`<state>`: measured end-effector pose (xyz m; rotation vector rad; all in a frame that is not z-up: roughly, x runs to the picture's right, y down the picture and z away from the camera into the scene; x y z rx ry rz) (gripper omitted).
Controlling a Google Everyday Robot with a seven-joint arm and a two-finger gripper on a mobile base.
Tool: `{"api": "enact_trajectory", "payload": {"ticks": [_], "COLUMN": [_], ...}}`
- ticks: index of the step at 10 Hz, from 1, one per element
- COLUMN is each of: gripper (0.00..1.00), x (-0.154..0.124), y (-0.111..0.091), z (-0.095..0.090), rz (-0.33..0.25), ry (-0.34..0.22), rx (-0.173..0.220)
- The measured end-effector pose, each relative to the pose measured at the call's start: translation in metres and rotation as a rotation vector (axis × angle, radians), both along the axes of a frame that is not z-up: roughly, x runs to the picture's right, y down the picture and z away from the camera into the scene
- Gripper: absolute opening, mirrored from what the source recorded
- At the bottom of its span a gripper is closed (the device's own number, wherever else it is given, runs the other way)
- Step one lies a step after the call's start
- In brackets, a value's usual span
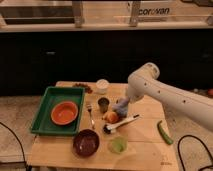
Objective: Wipe purple bowl with towel
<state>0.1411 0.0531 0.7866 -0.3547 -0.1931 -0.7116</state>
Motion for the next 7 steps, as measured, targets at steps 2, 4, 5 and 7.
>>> {"api": "enact_trajectory", "payload": {"ticks": [2,4,5,7], "gripper": [0.00,0.00,0.00,0.00], "x": [-0.035,-0.061,-0.079,-0.110], "y": [0.048,0.066,0.074,0.085], "z": [-0.043,-0.060,-0.066,-0.074], "rz": [-0.066,-0.100,-0.123,-0.146], "ry": [-0.076,-0.127,-0.156,-0.191], "rx": [-0.009,-0.017,-0.021,-0.033]}}
